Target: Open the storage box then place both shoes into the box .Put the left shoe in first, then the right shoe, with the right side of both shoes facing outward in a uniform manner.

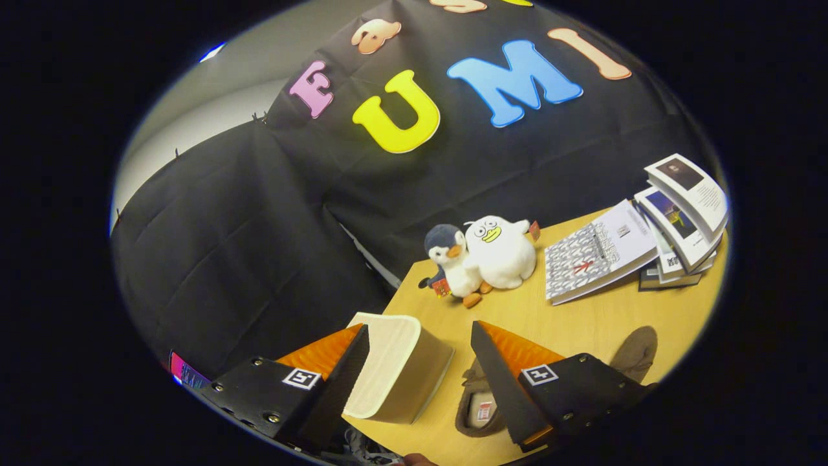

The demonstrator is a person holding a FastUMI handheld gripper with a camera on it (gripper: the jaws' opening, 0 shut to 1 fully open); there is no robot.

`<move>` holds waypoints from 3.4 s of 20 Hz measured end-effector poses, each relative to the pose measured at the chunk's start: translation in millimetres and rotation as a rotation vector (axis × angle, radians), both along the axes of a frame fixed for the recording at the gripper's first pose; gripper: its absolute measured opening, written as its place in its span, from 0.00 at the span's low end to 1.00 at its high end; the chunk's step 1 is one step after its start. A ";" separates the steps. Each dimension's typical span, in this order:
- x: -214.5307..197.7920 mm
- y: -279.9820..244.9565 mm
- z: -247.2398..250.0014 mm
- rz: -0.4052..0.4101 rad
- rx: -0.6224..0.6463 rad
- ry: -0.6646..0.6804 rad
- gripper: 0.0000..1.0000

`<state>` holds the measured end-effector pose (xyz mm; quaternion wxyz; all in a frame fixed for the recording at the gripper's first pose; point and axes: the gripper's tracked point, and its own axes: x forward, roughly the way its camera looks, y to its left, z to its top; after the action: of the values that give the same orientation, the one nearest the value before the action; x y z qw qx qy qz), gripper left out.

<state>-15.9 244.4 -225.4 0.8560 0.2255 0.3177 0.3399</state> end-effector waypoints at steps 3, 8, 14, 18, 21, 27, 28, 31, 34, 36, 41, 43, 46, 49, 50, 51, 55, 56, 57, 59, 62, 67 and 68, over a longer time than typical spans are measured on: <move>-10.4 22.2 -25.5 0.056 0.012 0.069 0.97; -32.6 65.4 -75.5 0.143 0.058 0.245 0.95; -45.0 100.7 -109.0 0.193 0.104 0.386 0.95; -49.9 117.1 -121.1 0.211 0.126 0.447 0.95; -51.9 127.1 -120.0 0.225 0.155 0.468 0.83; -52.0 143.6 -105.1 0.255 0.260 0.522 0.07; -45.3 156.0 -121.4 0.242 0.233 0.515 0.07; -50.1 144.1 -100.9 0.263 0.241 0.514 0.01; -49.1 141.5 -85.3 0.254 0.227 0.508 0.00; -48.7 146.4 -66.1 0.255 0.219 0.490 0.00; -52.8 168.1 -14.6 0.242 0.101 0.407 0.00; -58.0 186.9 8.8 0.256 0.071 0.378 0.00; -61.2 221.5 33.8 0.281 0.017 0.331 0.00; -69.6 263.7 48.5 0.288 -0.030 0.313 0.00; -72.7 281.4 53.7 0.297 -0.035 0.302 0.00; -74.8 297.4 57.5 0.306 -0.049 0.286 0.01; -87.9 357.8 56.8 0.326 -0.082 0.278 0.01; -89.9 373.0 53.6 0.332 -0.088 0.278 0.01; -92.4 387.4 49.9 0.336 -0.097 0.280 0.01; -95.8 412.1 38.6 0.343 -0.123 0.289 0.01; -98.8 448.5 24.7 0.346 -0.162 0.262 0.06; -102.2 475.9 17.8 0.358 -0.199 0.196 0.58; -100.4 476.4 23.8 0.364 -0.200 0.178 0.77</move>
<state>-116.3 720.8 -201.6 0.7672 0.1077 0.4596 0.4343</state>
